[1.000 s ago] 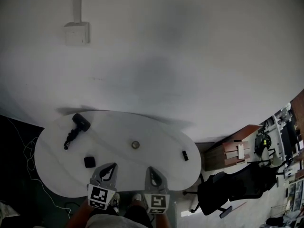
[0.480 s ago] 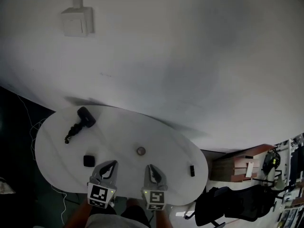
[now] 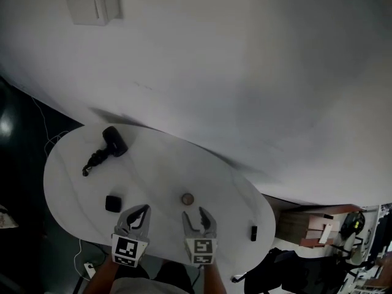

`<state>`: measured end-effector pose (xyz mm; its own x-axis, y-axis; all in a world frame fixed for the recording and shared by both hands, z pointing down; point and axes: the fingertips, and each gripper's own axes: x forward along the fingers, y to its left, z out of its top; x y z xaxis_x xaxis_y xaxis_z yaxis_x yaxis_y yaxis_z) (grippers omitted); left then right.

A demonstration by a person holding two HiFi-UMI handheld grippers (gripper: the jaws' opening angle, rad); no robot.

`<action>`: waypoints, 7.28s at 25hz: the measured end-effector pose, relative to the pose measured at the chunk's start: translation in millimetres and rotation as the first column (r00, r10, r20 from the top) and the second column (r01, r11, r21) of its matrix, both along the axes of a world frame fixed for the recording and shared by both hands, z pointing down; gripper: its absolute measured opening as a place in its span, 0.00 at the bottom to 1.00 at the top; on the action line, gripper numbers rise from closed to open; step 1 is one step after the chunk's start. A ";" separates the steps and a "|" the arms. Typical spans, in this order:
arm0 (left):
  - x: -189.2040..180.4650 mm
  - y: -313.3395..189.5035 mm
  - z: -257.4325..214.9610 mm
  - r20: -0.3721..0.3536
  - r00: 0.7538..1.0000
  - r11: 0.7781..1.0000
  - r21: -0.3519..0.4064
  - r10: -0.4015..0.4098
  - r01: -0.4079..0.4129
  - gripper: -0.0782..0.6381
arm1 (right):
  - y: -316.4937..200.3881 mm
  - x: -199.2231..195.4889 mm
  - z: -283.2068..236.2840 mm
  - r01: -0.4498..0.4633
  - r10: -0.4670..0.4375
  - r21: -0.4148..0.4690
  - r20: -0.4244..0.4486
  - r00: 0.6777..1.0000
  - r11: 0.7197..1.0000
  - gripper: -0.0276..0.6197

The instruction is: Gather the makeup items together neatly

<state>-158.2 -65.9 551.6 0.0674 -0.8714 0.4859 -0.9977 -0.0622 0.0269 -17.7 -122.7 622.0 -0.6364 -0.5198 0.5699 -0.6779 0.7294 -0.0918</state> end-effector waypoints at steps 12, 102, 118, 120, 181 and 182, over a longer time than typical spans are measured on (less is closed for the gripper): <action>-15.7 1.8 36.4 -0.011 0.996 0.993 -0.073 -0.090 0.088 0.12 | -25.7 -19.7 56.0 0.086 -0.093 -0.099 -0.077 0.993 0.991 0.44; 27.3 160.3 72.8 -0.049 0.977 0.972 -0.103 0.206 -0.210 0.12 | 175.2 42.8 84.0 -0.202 0.178 -0.136 -0.167 0.970 0.970 0.38; 22.9 156.3 60.0 -0.040 0.973 0.970 -0.081 0.229 -0.231 0.12 | 170.3 47.5 73.7 -0.260 0.241 -0.129 -0.148 0.959 0.957 0.45; 23.2 153.9 54.4 -0.037 0.971 0.969 -0.070 0.234 -0.237 0.12 | 168.1 47.8 65.0 -0.266 0.250 -0.114 -0.136 0.959 0.957 0.45; -80.3 136.7 -107.9 0.046 0.998 0.971 0.239 -0.033 0.021 0.12 | 134.2 -92.8 -162.5 -0.045 0.002 0.283 0.152 0.988 0.958 0.05; -87.7 140.7 -106.6 0.049 0.997 0.972 0.233 -0.052 0.040 0.12 | 135.9 -101.9 -159.9 -0.025 -0.019 0.279 0.152 0.988 0.960 0.05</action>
<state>-245.9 74.8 445.0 0.0037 -0.9623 0.2721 -0.9992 -0.0143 -0.0369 -119.5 13.1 462.2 -0.7020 -0.6464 0.2991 -0.6742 0.7384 0.0134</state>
